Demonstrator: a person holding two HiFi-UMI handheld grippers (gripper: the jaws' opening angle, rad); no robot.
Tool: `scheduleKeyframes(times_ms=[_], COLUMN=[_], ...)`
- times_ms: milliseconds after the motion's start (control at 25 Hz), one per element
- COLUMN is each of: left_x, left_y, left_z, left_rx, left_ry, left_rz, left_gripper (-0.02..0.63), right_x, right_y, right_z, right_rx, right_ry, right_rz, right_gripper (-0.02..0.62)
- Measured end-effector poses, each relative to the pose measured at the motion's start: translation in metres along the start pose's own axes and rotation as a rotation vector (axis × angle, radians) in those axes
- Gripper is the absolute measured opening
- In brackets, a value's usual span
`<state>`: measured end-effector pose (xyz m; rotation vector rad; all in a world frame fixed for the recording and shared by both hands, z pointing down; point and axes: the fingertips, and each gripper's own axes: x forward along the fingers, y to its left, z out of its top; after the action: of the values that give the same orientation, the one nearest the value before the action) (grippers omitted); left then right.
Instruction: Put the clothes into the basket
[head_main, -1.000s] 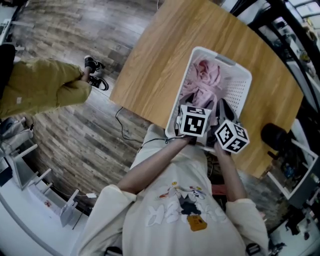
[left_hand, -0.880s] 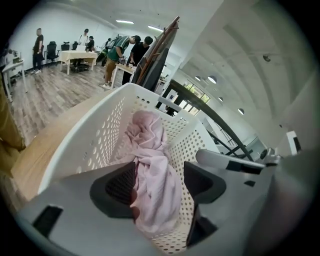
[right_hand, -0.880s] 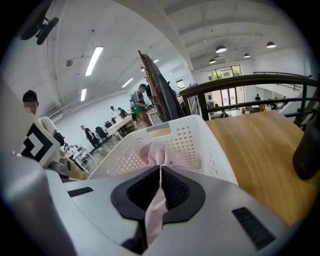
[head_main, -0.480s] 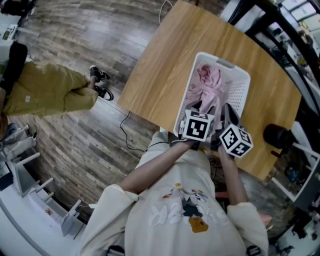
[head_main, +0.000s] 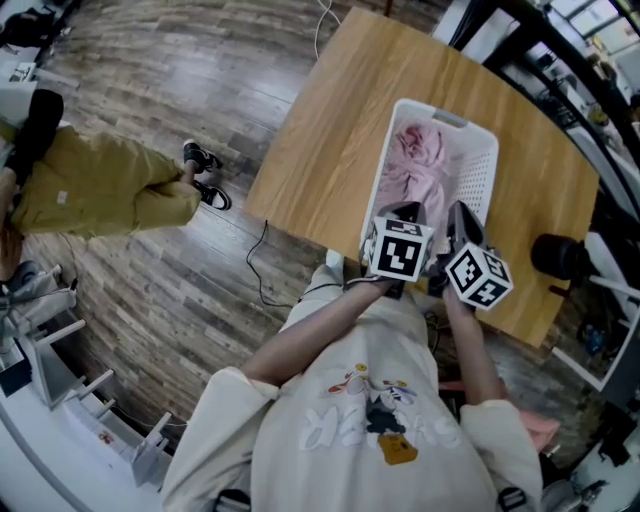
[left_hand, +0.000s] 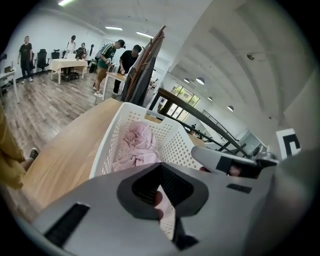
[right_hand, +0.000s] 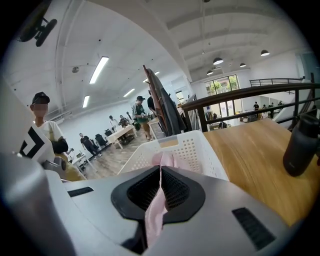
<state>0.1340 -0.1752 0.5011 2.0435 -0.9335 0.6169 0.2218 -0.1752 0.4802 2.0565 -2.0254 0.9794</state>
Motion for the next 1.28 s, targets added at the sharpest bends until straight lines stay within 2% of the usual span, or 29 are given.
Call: scheduleKeyframes(times_ms=[280,560,920,1280], left_x=[-0.027,-0.067,-0.110,-0.151], left_y=[-0.001,-0.008,-0.007,-0.008], left_z=[0.003,-0.001,0.008,0.013], left_rx=[0.045,0.133,0.232,0.287], left_ry=[-0.043,-0.095,-0.165,-0.257], left_rz=[-0.040,-0.072,-0.078,-0.104], left_gripper=[0.000,0.000,0.000,0.000], right_x=[-0.015,-0.045,-0.066,-0.093], right_y=[0.029,0.060,0.096,0.115], right_z=[-0.008,-0.008,0.004,0.013], right_rx=[-0.022,-0.040,-0.042,-0.079], right_ry=[-0.013,-0.057,-0.116,-0.167], right_rz=[0.018,0.041,0.077,0.082], right_gripper=[0.025,0.025,0.025,0.025])
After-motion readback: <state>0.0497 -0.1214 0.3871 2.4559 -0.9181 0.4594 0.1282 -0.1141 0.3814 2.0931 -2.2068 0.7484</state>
